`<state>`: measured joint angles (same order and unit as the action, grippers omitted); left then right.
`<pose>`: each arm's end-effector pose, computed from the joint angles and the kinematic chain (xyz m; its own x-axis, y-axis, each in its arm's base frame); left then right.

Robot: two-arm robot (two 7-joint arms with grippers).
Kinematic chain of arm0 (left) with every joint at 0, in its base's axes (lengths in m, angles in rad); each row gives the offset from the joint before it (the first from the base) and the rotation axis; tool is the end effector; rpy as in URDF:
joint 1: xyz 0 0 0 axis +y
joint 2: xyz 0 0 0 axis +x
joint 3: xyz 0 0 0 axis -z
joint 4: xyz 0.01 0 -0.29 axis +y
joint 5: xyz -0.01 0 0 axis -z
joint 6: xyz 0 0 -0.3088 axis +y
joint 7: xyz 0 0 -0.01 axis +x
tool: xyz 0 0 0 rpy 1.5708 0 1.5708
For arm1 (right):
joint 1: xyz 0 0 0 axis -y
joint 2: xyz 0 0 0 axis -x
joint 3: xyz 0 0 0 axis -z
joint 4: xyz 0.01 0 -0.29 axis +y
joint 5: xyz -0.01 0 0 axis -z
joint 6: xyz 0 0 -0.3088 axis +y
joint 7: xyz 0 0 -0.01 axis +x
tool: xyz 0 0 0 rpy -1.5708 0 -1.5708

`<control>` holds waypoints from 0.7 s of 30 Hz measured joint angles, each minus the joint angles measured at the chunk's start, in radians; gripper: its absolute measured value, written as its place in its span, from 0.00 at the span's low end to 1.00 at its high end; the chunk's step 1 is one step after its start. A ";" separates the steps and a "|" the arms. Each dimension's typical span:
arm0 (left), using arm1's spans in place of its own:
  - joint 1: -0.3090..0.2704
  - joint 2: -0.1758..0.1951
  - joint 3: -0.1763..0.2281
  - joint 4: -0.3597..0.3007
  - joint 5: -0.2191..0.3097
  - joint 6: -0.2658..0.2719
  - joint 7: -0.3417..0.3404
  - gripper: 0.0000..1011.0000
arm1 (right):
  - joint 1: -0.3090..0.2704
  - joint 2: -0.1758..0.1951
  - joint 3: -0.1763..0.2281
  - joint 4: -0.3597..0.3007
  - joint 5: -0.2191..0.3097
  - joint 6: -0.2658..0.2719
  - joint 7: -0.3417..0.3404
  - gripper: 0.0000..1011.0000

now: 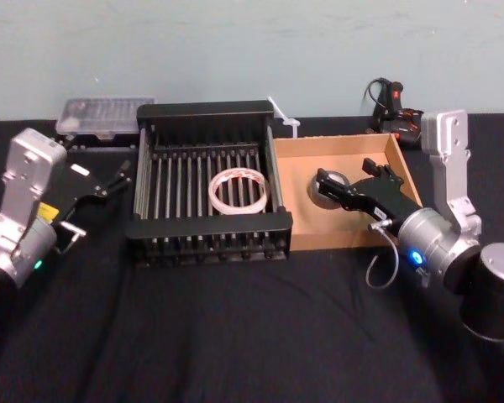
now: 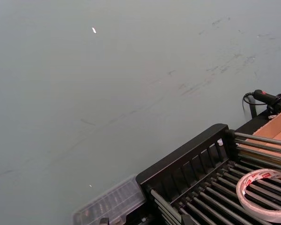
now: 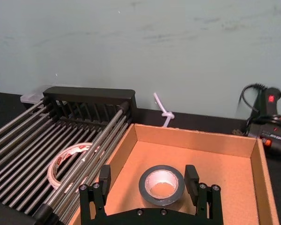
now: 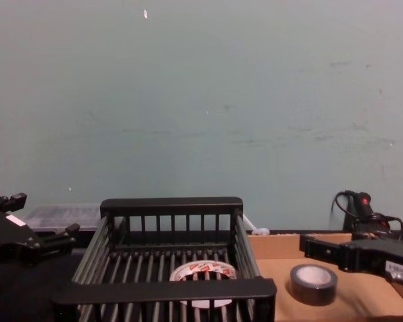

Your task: Pick up the white tape and place it into the black box , Pick up the silver tape and place it into the brown box.

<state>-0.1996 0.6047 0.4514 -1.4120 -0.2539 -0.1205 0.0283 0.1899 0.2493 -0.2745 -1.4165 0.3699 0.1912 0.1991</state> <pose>0.3581 0.0827 -0.3022 0.2922 0.8803 0.3738 -0.9553 0.2873 0.0702 0.3734 -0.0010 -0.2964 0.4016 -0.9075 -0.1232 0.8856 0.4191 -0.1999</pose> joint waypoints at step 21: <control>0.000 0.000 0.000 0.000 0.000 0.000 0.000 0.99 | -0.177 -0.018 0.023 -0.148 -0.161 -0.180 -0.090 0.99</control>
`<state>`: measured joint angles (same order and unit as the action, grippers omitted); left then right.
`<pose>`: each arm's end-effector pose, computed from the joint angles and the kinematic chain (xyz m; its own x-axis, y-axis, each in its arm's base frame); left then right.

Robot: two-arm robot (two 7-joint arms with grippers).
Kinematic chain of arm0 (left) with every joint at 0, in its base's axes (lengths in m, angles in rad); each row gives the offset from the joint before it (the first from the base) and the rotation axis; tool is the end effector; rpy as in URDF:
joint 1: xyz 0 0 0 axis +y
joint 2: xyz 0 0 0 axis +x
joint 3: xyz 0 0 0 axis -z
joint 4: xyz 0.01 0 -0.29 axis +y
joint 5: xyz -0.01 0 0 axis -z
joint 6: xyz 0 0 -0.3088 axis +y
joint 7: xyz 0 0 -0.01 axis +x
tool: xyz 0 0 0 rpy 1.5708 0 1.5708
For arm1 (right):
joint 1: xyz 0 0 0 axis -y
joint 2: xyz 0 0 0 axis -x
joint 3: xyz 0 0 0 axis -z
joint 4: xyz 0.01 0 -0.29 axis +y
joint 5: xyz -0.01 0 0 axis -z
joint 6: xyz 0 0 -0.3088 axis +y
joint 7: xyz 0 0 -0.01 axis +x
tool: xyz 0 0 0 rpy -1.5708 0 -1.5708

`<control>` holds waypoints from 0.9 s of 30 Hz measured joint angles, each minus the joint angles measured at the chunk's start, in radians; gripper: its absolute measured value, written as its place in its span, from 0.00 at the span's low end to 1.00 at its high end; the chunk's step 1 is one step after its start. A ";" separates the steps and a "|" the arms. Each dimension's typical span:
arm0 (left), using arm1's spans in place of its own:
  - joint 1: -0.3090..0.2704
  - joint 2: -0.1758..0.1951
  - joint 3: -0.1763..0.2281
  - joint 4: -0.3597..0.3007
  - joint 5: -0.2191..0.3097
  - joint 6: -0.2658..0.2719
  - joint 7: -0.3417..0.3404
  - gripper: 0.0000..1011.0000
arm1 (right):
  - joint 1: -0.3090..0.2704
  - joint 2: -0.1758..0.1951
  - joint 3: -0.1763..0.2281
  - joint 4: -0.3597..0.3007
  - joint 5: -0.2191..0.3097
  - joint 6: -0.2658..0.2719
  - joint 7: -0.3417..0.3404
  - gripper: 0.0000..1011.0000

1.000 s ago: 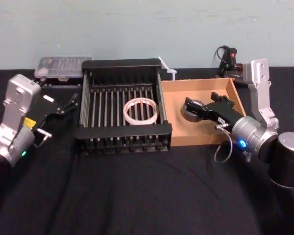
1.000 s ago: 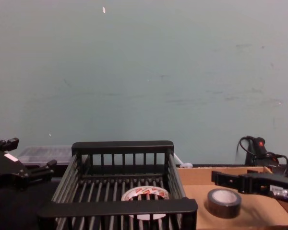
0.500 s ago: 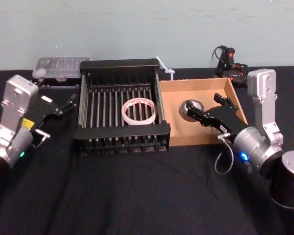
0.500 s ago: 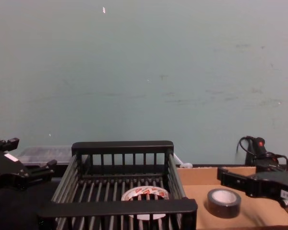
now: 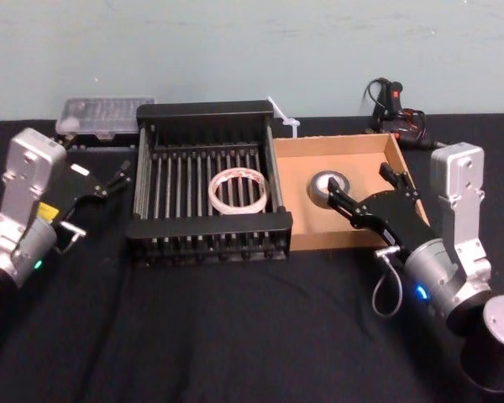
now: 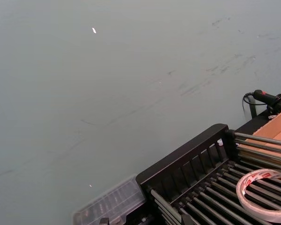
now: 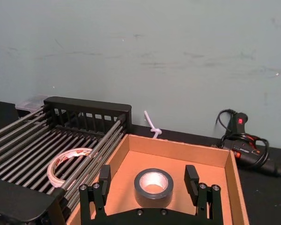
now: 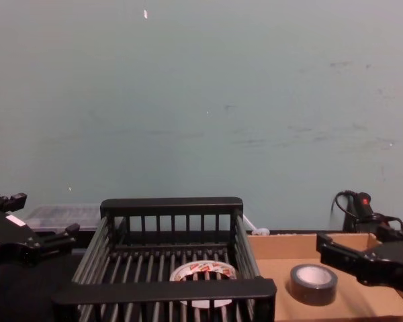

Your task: Pick up the white tape and place it into the black box , Pick up the silver tape and place it into the brown box.

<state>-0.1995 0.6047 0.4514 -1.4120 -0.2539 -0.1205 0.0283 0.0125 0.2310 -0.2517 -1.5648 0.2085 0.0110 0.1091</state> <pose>0.3581 0.0827 -0.3023 0.2923 0.8803 0.3737 -0.9553 0.2873 0.0703 0.3223 0.0106 -0.3087 0.3463 -0.9381 0.0117 0.9365 0.3449 -0.0634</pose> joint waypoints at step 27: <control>0.000 0.000 0.000 0.000 0.000 0.000 0.000 0.99 | -0.061 -0.019 0.039 -0.029 -0.052 -0.036 0.021 0.99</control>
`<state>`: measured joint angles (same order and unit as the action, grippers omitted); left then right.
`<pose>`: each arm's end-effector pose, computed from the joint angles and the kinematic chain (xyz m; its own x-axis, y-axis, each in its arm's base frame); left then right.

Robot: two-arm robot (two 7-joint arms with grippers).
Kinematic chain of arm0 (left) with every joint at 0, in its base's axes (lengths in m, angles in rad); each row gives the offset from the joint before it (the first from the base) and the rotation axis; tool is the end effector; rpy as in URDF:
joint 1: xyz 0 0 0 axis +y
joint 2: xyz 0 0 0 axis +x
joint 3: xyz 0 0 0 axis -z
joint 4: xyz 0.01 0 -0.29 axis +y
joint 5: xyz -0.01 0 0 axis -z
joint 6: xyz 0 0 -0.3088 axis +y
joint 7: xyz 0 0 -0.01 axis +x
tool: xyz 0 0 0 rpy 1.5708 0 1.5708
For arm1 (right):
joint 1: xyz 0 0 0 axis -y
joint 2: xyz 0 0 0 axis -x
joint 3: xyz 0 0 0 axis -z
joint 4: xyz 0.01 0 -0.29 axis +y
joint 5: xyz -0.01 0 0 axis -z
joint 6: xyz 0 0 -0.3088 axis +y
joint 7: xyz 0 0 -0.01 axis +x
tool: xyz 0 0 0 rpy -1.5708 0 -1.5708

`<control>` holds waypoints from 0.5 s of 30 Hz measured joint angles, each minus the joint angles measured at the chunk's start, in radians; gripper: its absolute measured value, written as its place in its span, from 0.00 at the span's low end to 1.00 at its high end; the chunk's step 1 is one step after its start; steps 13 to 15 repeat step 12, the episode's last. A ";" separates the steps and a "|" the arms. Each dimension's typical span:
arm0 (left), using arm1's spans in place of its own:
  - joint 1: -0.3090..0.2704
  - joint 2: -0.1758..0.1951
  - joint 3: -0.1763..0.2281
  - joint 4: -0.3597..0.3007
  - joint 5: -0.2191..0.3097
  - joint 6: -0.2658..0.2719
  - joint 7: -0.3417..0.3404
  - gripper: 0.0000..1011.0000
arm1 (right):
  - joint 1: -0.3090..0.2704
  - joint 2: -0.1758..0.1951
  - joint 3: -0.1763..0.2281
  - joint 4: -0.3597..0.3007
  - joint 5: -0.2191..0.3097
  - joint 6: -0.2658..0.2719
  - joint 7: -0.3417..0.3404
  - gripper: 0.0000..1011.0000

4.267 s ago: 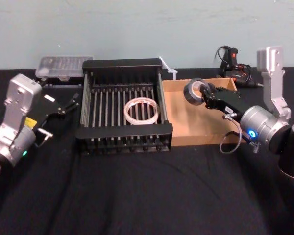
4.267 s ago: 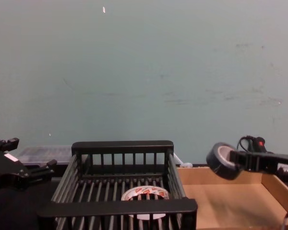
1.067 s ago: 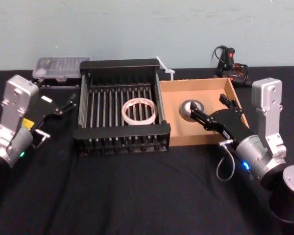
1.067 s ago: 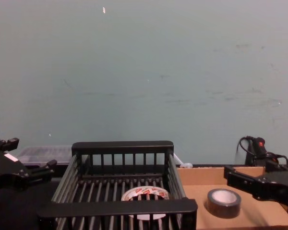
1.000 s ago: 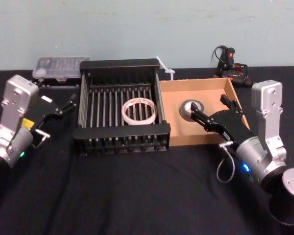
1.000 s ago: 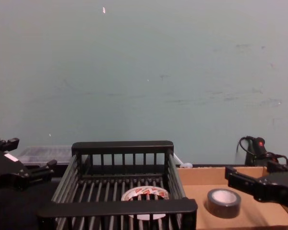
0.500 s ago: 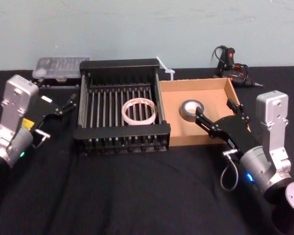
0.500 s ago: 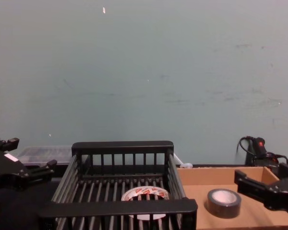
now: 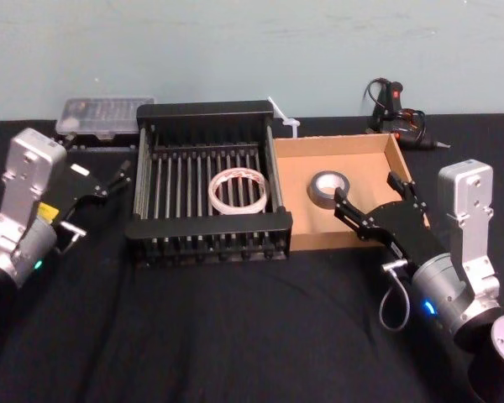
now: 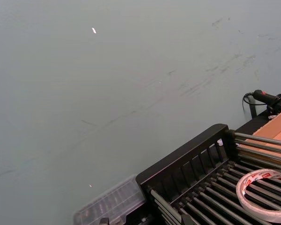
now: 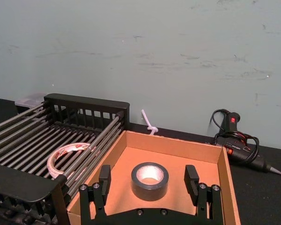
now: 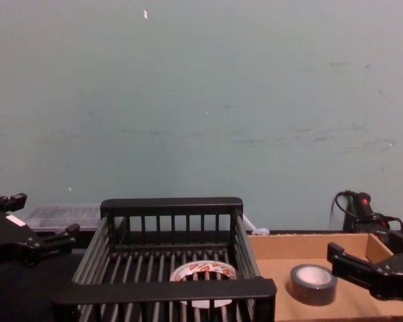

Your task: Pick up the white tape and place it into the black box , Pick up the silver tape and place it into the brown box.

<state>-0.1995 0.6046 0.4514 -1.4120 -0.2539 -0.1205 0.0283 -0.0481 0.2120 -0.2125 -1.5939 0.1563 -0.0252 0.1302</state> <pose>0.3581 0.0826 -0.3023 0.2923 0.8803 0.3737 -0.9552 0.2873 0.0703 0.3067 0.0063 -0.3155 0.3390 -0.9402 0.0346 0.9402 0.3372 -0.0485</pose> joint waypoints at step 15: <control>0.000 0.000 0.000 0.000 0.000 0.000 0.000 0.99 | 0.001 0.000 -0.001 0.000 0.003 0.002 -0.003 0.99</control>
